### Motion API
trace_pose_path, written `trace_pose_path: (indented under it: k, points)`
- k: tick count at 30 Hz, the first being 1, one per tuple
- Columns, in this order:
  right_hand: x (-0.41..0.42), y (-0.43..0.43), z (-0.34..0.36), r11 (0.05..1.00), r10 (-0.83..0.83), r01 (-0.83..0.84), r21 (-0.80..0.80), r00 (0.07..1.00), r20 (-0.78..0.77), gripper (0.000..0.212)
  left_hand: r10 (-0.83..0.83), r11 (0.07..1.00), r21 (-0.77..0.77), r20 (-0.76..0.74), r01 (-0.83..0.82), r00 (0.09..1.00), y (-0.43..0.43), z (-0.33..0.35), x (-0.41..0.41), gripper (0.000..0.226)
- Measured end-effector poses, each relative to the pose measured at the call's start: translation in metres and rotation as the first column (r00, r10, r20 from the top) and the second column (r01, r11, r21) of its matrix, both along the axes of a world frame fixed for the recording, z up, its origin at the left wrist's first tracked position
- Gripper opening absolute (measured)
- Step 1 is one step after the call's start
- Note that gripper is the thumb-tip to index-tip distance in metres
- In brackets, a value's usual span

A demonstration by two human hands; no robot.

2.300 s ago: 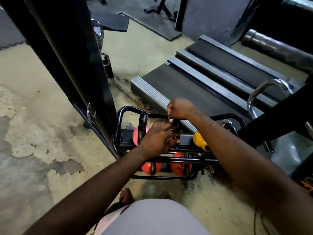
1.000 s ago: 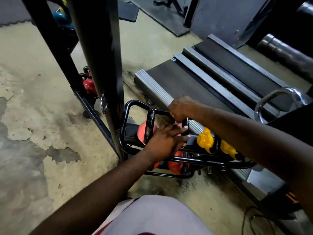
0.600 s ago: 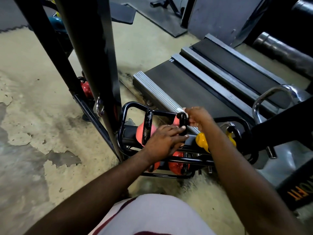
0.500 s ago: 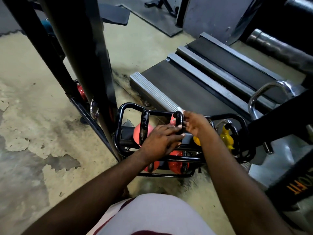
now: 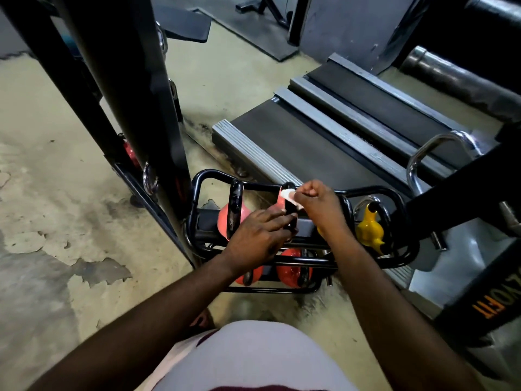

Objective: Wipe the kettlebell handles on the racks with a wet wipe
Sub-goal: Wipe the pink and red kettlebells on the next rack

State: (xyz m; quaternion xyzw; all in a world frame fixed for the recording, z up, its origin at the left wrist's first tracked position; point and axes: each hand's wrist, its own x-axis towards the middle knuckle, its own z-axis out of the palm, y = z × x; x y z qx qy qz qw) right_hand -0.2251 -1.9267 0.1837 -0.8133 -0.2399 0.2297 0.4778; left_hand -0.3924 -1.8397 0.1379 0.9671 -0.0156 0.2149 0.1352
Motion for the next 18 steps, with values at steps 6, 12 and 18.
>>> trace_pose_path:
  k: [6, 12, 18]
  points:
    - [0.014, 0.05, 0.039, 0.661, 0.649, -0.204, -0.723, 0.638, 0.414, 0.011, -0.029, 1.0, 0.004, 0.07, 0.029, 0.997, -0.012, -0.014, -0.001, 0.028]
    - [-0.007, 0.049, 0.061, 0.346, 0.876, -0.184, -0.92, 0.416, 0.246, 0.022, 0.0, 1.0, 0.0, 0.081, 0.0, 0.997, -0.017, -0.018, 0.003, 0.033]
    - [0.008, 0.001, 0.023, 0.985, 0.106, -0.129, -0.113, 0.976, -0.189, 0.016, 0.09, 0.982, -0.174, 0.085, -0.074, 0.992, -0.006, 0.005, -0.003, 0.038]
